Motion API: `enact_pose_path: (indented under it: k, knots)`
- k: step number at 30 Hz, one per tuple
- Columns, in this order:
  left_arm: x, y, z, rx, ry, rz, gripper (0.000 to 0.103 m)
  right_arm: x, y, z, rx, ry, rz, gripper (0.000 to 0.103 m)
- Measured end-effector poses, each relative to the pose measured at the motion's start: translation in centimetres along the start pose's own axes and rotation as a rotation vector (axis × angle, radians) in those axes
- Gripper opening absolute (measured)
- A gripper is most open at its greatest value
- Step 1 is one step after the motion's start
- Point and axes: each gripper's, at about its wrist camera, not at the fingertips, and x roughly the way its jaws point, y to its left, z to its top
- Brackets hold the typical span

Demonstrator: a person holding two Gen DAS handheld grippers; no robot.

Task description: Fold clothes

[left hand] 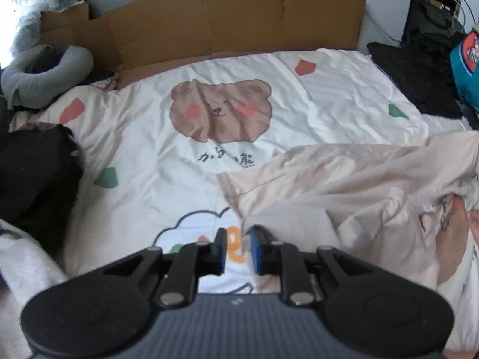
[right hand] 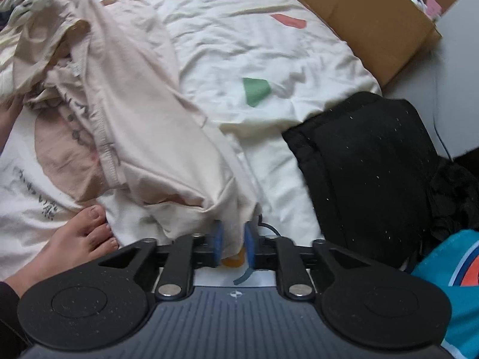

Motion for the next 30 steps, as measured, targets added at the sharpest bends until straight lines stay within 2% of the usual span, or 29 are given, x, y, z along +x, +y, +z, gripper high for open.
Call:
enact_pose_path:
  k: [9,11,13,17,21,30]
  knots:
    - [-3.4,-3.7,-1.3,0.141,-0.021,-0.089,0.019,-0.4,1.8,-0.4,-0.093,-0.021,0.003,0.029]
    - [-3.3,-4.8,-1.6,0.174,-0.017,-0.097,0.023,-0.3,2.5,-0.5,-0.136,-0.03,-0.006,0.037]
    - [-3.1,-6.0,-1.8,0.216,-0.014,-0.103,0.027,-0.4,3.3,-0.5,-0.176,-0.045,-0.016,0.041]
    - [-2.7,-7.9,-1.9,0.288,-0.013,-0.111,0.03,-0.7,4.2,0.1,-0.234,-0.079,-0.026,0.044]
    - [-2.5,-9.6,-1.4,0.363,-0.03,-0.116,0.041,-0.9,4.9,0.9,-0.301,-0.105,-0.032,0.046]
    - [-0.8,-11.2,-0.2,0.444,-0.003,-0.167,0.041,1.4,5.5,2.2,-0.486,-0.017,0.009,0.044]
